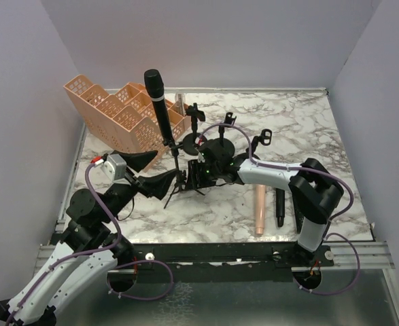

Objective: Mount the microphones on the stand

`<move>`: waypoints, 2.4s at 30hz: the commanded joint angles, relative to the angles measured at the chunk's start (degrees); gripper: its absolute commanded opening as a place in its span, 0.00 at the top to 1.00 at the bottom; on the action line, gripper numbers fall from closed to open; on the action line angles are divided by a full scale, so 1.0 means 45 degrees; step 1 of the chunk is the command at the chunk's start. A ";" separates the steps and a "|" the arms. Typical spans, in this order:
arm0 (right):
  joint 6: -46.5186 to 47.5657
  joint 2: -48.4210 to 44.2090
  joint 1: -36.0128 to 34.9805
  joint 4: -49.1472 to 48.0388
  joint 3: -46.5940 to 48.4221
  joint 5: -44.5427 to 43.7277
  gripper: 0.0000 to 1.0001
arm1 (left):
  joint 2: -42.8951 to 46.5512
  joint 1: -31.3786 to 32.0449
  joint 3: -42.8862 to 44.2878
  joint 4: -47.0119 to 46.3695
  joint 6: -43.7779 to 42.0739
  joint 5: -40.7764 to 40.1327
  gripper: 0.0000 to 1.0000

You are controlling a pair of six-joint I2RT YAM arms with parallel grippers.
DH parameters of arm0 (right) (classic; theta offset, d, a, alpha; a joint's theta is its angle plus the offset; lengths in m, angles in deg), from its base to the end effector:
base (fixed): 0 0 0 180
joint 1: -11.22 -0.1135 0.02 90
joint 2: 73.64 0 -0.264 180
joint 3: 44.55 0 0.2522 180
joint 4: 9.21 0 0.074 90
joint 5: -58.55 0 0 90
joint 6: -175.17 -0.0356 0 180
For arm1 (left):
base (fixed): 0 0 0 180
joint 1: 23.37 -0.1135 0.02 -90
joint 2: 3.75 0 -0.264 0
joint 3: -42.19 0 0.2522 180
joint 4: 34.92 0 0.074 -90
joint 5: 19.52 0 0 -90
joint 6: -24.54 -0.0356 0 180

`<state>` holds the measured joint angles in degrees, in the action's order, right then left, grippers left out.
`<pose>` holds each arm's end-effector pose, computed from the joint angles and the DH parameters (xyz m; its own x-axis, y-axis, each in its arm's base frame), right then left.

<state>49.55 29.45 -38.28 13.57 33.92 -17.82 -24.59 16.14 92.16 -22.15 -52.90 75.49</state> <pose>0.2421 0.2964 0.1856 -0.8793 -0.1581 -0.4492 -0.4065 0.7405 0.5352 0.0741 -0.0651 0.3610 0.0602 -0.3305 -0.9419 0.7290 0.6592 -0.1846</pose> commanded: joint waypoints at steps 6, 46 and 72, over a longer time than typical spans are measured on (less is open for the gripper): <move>-0.0519 0.1510 -0.0274 -0.1645 0.0945 0.1062 0.59 | -0.0164 0.0068 0.0148 -0.0699 -0.0187 0.1202 0.12; 0.0433 -0.3818 -0.0377 -0.1330 -0.0677 -0.4444 0.38 | -0.1449 0.0068 -0.0088 -0.1614 0.0684 -0.0177 0.10; 0.0200 -0.7533 0.2312 0.5697 0.0927 -1.2915 0.26 | -0.3548 0.0068 -0.0030 -0.2227 0.1540 0.0739 0.10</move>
<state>53.88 -2.18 -28.99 33.39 38.53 -69.93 -39.98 16.14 92.02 -30.11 -47.09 76.94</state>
